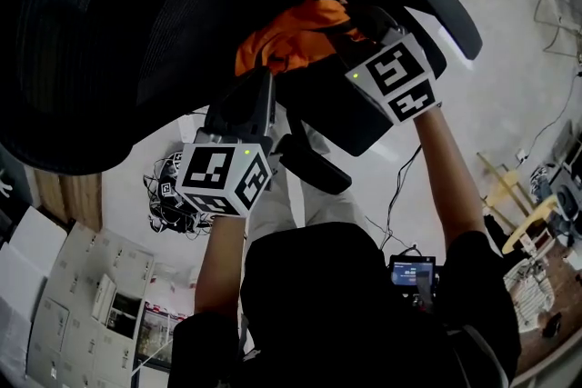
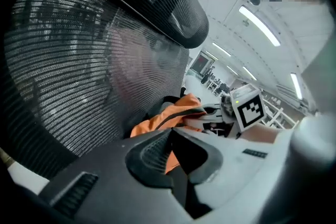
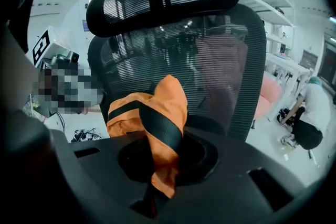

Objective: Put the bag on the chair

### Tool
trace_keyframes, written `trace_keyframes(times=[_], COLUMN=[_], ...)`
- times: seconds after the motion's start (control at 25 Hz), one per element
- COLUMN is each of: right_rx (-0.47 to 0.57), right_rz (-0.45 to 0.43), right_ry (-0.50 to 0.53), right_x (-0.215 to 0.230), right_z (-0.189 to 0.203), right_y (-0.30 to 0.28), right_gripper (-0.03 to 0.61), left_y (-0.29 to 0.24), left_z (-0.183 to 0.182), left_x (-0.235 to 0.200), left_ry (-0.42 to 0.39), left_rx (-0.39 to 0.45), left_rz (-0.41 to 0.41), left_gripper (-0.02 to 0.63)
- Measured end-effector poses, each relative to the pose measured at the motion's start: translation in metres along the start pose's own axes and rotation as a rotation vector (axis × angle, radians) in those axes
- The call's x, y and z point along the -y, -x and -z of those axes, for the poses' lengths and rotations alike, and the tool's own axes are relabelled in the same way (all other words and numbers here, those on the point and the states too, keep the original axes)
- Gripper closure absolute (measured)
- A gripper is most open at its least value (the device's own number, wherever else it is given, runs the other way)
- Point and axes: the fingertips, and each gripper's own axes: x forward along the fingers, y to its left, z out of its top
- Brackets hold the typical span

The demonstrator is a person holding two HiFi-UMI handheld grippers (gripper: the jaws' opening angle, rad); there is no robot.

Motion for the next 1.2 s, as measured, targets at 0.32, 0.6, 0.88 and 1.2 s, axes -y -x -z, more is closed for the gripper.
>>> trace_keyframes(times=[0.32, 0.6, 0.88, 1.2], right_rx=[0.005, 0.006, 0.001, -0.028], right_rz=[0.046, 0.105, 0.144, 0.165], right_ry=[0.023, 0.012, -0.012, -0.042], right_x=[0.022, 0.036, 0.045, 0.050], right_z=[-0.001, 0.008, 0.020, 0.027], right_y=[-0.022, -0.038, -0.056, -0.058], right_gripper=[0.552, 0.546, 0.543, 0.495], left_y=[-0.009, -0.011, -0.019, -0.021], left_z=[0.008, 0.018, 0.027, 0.028], left_x=[-0.006, -0.015, -0.018, -0.016], left_ry=[0.010, 0.022, 0.028, 0.022], left_rx=[-0.009, -0.025, -0.037, -0.040], left_rz=[-0.007, -0.019, -0.022, -0.017], left_gripper=[0.601, 0.601, 0.601, 0.601])
